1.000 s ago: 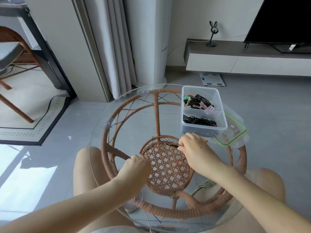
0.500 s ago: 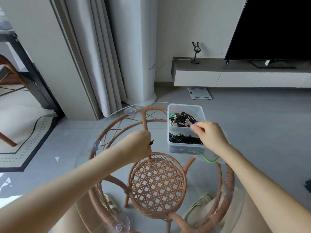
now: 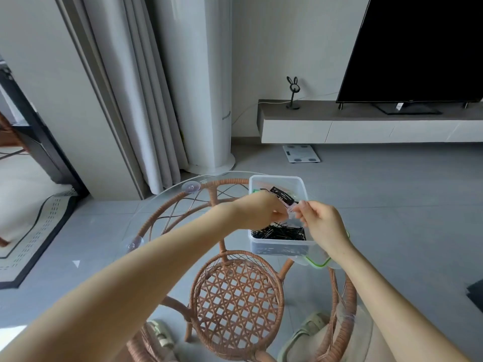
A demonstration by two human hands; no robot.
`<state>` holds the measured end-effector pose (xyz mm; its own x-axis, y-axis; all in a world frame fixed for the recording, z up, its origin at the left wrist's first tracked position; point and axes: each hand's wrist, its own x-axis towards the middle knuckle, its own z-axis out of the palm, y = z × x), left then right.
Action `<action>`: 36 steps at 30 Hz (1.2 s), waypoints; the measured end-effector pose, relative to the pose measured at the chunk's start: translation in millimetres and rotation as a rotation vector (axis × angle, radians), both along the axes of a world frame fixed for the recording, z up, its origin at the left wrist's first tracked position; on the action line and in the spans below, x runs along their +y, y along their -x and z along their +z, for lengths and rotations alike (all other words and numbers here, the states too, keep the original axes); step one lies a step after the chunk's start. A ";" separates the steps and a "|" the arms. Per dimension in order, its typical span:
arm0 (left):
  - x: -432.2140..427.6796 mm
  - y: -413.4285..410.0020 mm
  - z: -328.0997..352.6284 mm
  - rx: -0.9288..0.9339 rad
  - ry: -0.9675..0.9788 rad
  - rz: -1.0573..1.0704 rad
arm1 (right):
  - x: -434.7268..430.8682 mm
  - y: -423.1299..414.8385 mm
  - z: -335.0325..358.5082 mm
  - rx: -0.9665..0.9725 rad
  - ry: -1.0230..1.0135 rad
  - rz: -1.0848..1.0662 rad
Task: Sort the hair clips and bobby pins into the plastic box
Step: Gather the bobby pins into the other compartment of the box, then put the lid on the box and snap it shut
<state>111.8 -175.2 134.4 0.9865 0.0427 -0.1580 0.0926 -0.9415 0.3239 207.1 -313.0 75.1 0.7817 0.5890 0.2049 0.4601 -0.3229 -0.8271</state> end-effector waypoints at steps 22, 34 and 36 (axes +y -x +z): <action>7.6 93.1 -62.1 0.174 -0.081 0.620 | -35.0 3.6 -8.2 -0.122 -0.034 -0.216; -8.5 11.6 -40.7 -0.194 -0.078 0.636 | -68.4 -33.3 -46.4 -0.101 0.646 -0.491; -6.9 23.7 -56.3 -0.192 0.012 0.763 | -67.2 -40.3 -48.6 -0.066 0.673 -0.495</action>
